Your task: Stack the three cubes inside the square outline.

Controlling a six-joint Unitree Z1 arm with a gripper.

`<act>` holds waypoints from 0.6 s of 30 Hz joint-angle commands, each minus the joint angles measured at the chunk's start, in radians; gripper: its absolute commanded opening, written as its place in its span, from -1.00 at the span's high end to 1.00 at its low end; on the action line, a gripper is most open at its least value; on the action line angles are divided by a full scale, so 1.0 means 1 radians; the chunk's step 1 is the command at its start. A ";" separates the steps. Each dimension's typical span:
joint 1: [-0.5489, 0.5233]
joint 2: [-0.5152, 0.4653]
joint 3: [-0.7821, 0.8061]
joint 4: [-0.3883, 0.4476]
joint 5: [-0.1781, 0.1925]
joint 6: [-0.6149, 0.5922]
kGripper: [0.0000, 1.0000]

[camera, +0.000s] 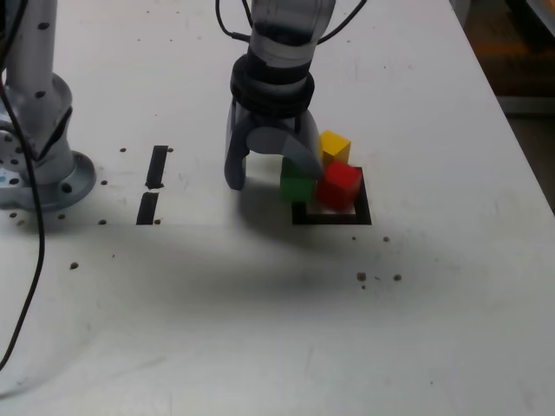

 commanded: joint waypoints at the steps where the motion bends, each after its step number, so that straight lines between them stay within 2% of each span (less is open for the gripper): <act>1: 0.001 0.008 -0.007 -0.001 -0.002 0.002 -0.85; 18: 0.000 0.025 -0.023 -0.001 -0.010 0.008 -0.85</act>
